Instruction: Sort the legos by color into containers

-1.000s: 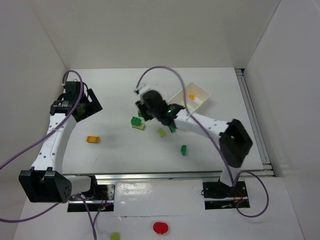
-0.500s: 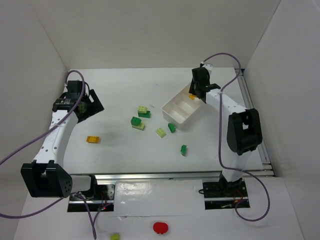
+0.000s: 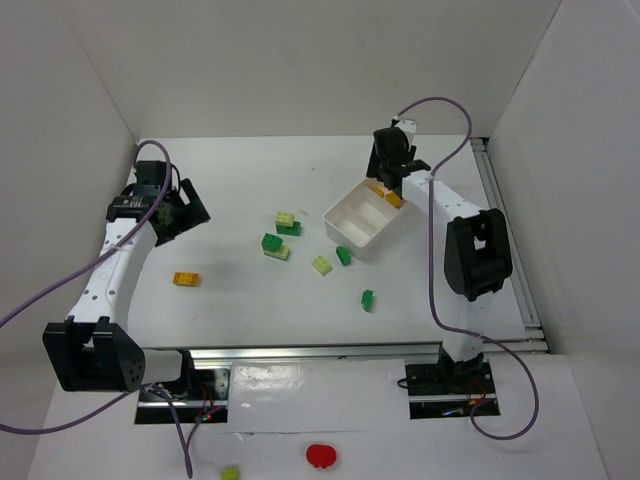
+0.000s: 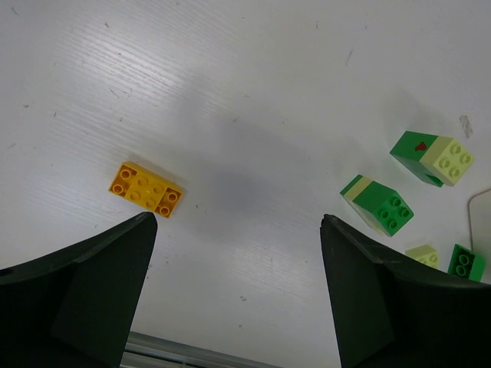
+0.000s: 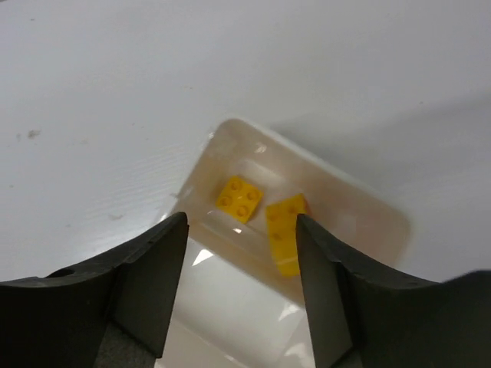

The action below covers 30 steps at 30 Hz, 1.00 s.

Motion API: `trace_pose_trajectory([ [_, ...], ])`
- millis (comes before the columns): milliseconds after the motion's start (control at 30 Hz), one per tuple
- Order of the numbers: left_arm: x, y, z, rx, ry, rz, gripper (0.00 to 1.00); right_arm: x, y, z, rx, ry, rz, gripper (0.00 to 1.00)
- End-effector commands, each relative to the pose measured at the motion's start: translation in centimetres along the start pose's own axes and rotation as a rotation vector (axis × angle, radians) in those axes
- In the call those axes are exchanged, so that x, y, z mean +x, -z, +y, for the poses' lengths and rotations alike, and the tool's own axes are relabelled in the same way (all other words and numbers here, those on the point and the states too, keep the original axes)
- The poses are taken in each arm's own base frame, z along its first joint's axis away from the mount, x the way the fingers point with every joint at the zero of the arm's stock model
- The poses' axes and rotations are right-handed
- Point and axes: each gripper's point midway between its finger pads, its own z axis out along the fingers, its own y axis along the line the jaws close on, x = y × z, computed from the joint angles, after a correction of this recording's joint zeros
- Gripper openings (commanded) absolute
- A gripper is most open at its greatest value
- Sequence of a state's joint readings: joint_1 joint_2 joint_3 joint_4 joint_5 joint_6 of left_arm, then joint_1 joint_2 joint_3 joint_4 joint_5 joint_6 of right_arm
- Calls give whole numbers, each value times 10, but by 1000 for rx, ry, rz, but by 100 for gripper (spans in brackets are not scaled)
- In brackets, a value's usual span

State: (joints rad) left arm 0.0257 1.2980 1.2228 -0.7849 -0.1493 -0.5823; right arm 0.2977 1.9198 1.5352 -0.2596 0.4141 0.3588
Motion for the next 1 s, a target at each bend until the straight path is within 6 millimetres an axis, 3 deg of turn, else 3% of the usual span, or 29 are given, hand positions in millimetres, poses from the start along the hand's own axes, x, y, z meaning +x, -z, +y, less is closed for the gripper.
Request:
trace_pose_trajectory([
  [0,-11,6,-4,13,18,-23,97,-44,42,36,-85,9,-130,64],
  [133,-20,12,2,-20,12,-62,97,-28,82,107,-331,117,-142,58],
  [167,-21,15,6,-39,13,-72,97,-11,104,145,-480,192,-121,58],
  [200,-22,17,8,-49,12,-74,97,1,118,164,-554,234,-106,62],
  [233,-29,23,8,-43,24,-99,97,27,138,195,-649,295,-80,65],
  [300,-31,29,13,-57,54,-105,97,69,157,232,-797,401,-22,73],
  [333,-36,36,10,-44,72,-127,97,87,180,257,-873,449,-16,79],
  [400,-42,45,16,-63,98,-148,97,124,187,279,-919,535,26,82],
  [433,-43,50,16,-59,110,-155,97,128,195,291,-942,554,20,82],
  [500,-50,56,22,-78,135,-171,97,158,220,313,-1032,619,39,83],
  [533,-58,63,19,-64,140,-196,97,177,221,320,-1051,639,60,83],
  [567,-60,67,18,-55,147,-196,97,186,237,334,-1093,667,39,84],
  [633,-70,71,7,-8,152,-189,97,212,241,347,-1115,730,32,84],
  [667,-72,73,3,8,142,-182,97,218,254,361,-1129,745,-4,84],
  [700,-81,81,-7,54,142,-195,97,233,249,366,-1124,770,-5,86],
  [800,-92,92,-19,108,142,-213,97,243,258,387,-1162,763,-60,87],
  [833,-98,100,-23,130,142,-234,97,254,249,391,-1159,767,-54,87],
  [900,-104,104,-27,146,142,-244,97,256,256,406,-1198,755,-75,87],
  [933,-107,108,-28,150,134,-254,97,270,250,408,-1204,755,-54,87],
  [967,-109,110,-29,155,134,-262,97,268,250,415,-1210,748,-65,87],
])
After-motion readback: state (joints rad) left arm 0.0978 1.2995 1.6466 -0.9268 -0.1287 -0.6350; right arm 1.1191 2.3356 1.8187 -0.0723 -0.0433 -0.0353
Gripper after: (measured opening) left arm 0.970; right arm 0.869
